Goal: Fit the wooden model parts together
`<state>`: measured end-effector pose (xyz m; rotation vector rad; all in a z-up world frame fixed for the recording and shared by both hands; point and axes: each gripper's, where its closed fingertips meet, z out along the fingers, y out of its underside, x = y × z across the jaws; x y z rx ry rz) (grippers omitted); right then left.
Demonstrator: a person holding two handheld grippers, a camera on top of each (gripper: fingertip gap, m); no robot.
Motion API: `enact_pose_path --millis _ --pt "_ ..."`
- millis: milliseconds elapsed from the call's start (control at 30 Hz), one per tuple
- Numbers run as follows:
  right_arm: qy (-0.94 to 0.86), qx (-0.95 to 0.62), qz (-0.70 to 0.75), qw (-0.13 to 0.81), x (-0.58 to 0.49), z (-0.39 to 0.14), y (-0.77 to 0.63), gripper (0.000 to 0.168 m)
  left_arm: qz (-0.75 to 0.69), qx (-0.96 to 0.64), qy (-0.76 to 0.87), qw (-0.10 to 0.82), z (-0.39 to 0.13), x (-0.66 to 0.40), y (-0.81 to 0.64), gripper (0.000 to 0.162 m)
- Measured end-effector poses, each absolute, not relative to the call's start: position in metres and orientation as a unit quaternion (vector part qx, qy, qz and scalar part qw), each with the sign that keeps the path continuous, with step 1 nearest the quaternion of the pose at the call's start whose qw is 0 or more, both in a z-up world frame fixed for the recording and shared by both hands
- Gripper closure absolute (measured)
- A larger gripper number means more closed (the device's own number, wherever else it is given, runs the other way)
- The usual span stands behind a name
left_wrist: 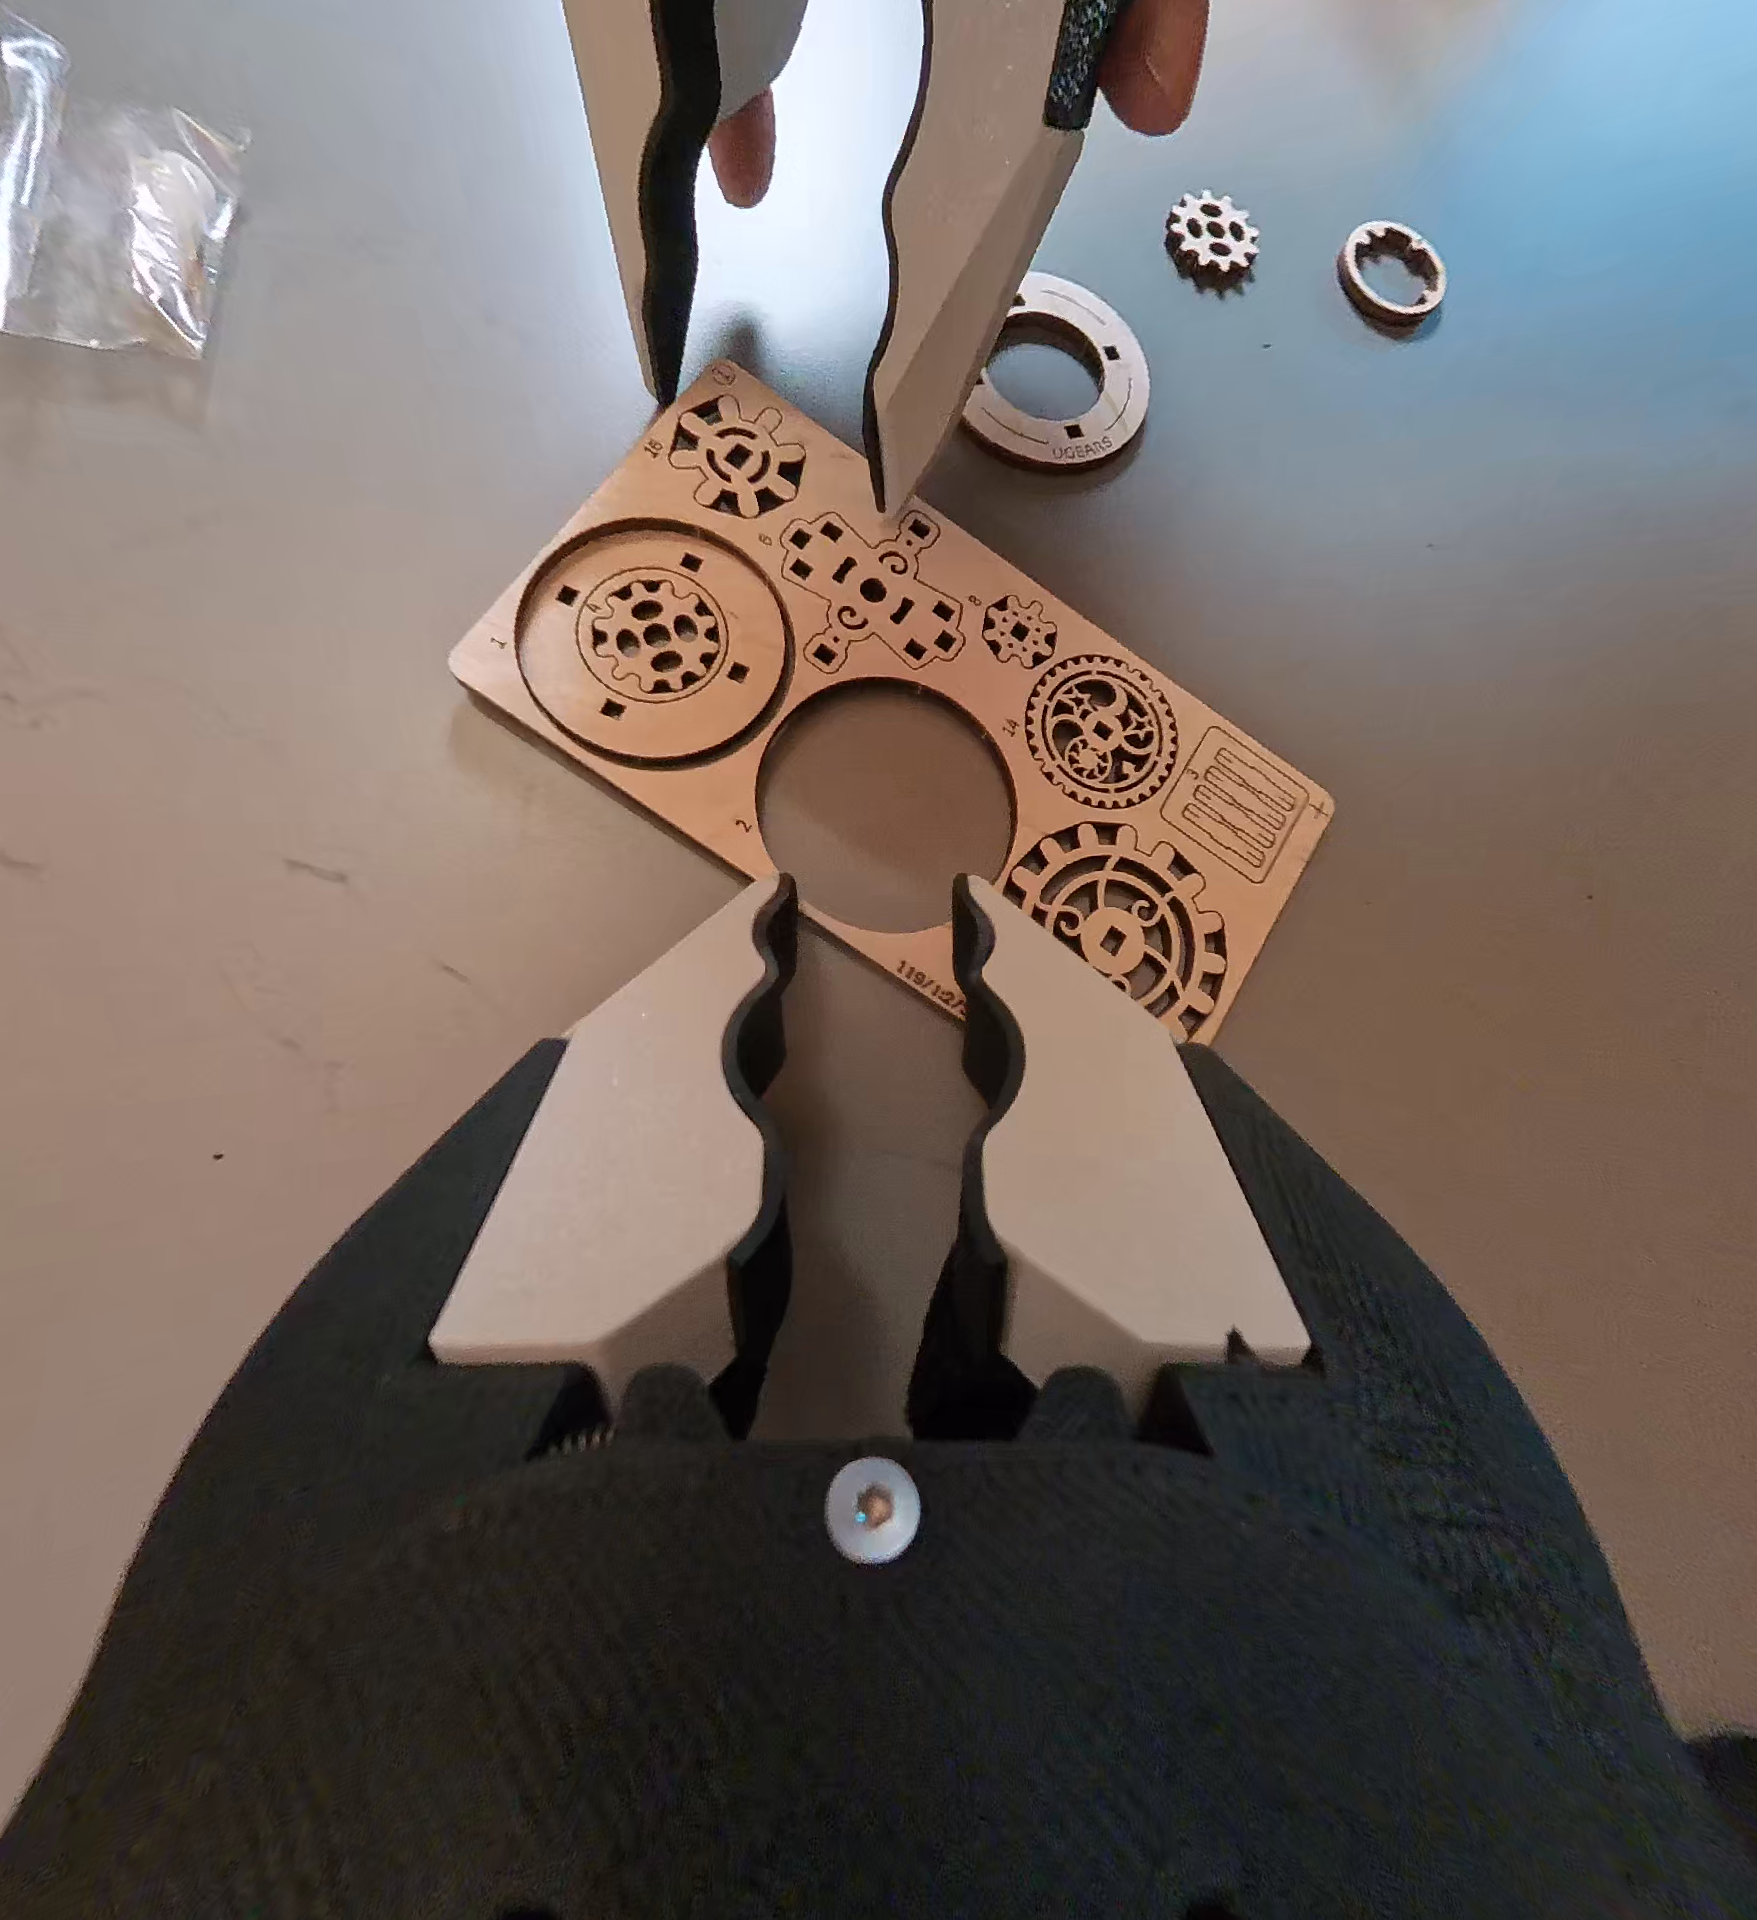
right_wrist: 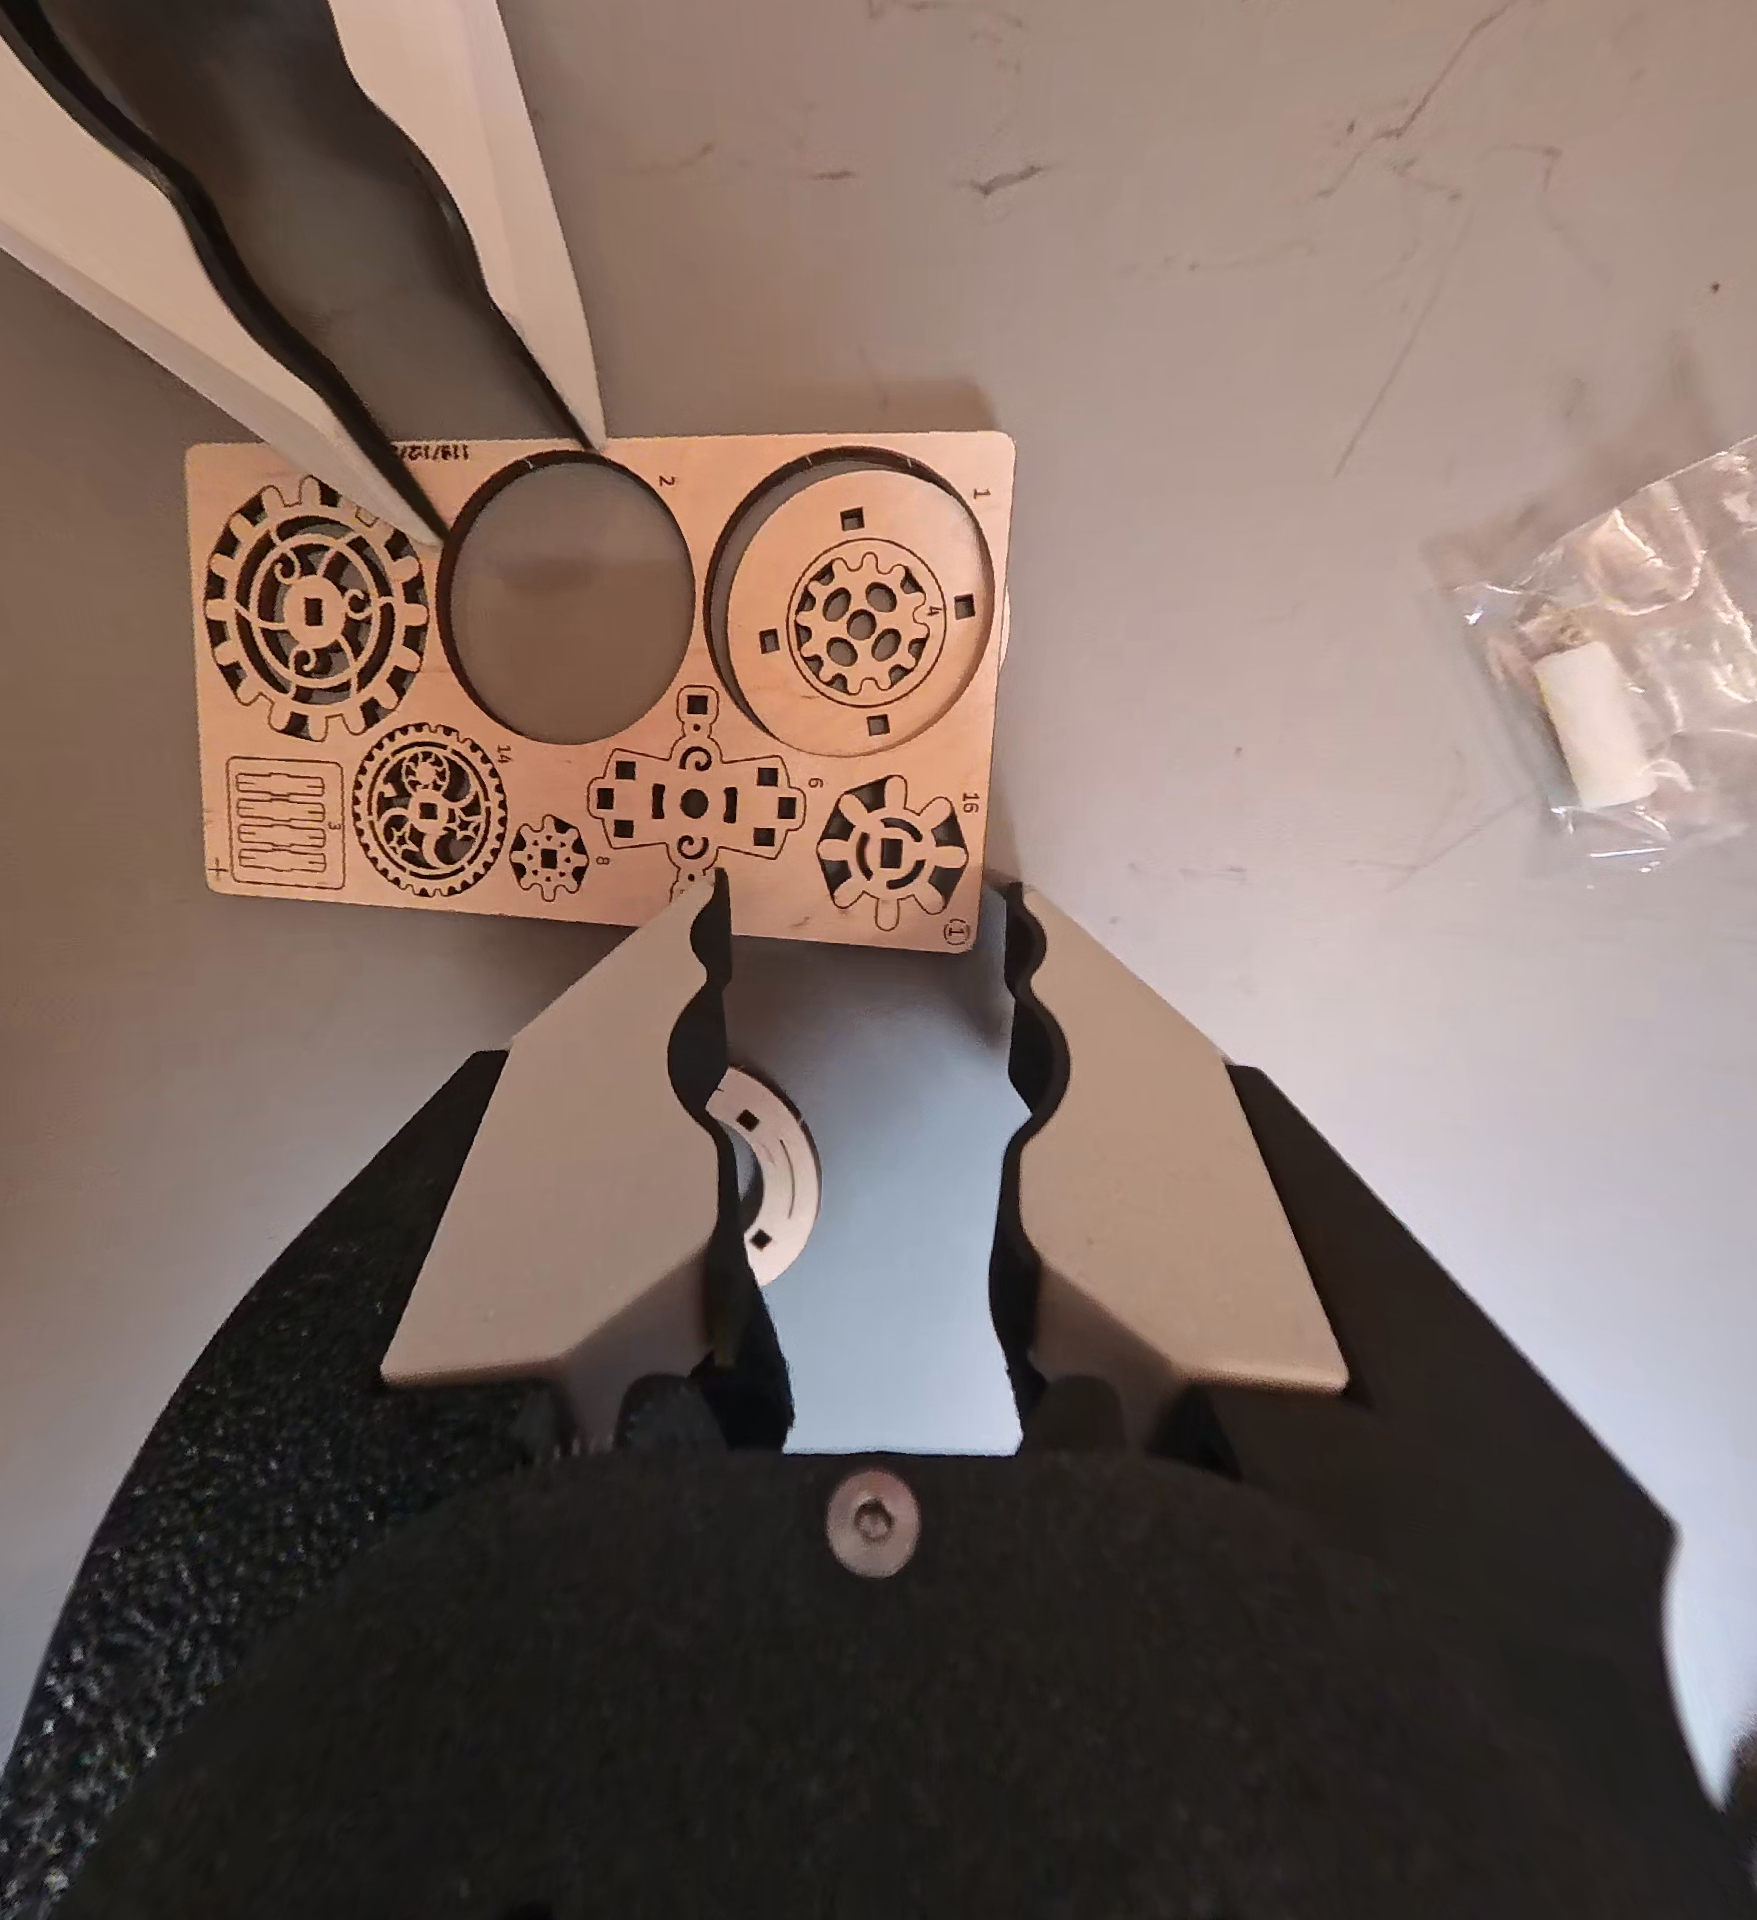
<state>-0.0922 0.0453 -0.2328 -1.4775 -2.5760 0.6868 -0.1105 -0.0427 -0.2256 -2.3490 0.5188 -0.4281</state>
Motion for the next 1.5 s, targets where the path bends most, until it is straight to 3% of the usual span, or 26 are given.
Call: enact_pose_path --millis 200,267,433,700,767,900,1000,1100,1200,1500 --pt "-0.834 -0.499 0.231 0.05 -0.096 -0.232 0.045 0.133 -0.117 -0.907 0.201 0.352 -0.228 -0.115 -0.035 0.142" --pt "-0.827 -0.505 0.24 0.058 -0.099 -0.229 0.046 0.147 -0.099 -0.908 0.201 0.354 -0.228 -0.119 -0.034 0.143" --pt "-0.82 -0.495 0.28 0.07 -0.103 -0.216 0.035 0.168 -0.071 -0.916 0.191 0.346 -0.232 -0.134 -0.034 0.127" --pt "-0.814 -0.495 0.29 0.091 -0.111 -0.212 0.032 0.168 -0.077 -0.915 0.201 0.343 -0.234 -0.13 -0.034 0.133" --pt "-0.821 -0.493 0.267 0.112 -0.114 -0.215 0.04 0.154 -0.071 -0.915 0.208 0.338 -0.233 -0.132 -0.037 0.135" --pt "-0.844 -0.469 0.227 0.128 -0.119 -0.227 0.036 0.112 -0.07 -0.921 0.216 0.316 -0.232 -0.145 -0.048 0.136" --pt "-0.862 -0.442 0.207 0.136 -0.123 -0.232 0.026 0.102 -0.082 -0.928 0.218 0.292 -0.229 -0.159 -0.061 0.137" --pt "-0.871 -0.43 0.2 0.129 -0.127 -0.236 0.019 0.103 -0.106 -0.931 0.212 0.278 -0.223 -0.17 -0.075 0.139" --pt "-0.874 -0.425 0.205 0.115 -0.13 -0.236 0.016 0.118 -0.087 -0.94 0.179 0.277 -0.221 -0.197 -0.08 0.14" --pt "-0.856 -0.448 0.215 0.142 -0.093 -0.22 0.005 0.118 -0.046 -0.948 0.092 0.302 -0.229 -0.228 -0.06 0.139"
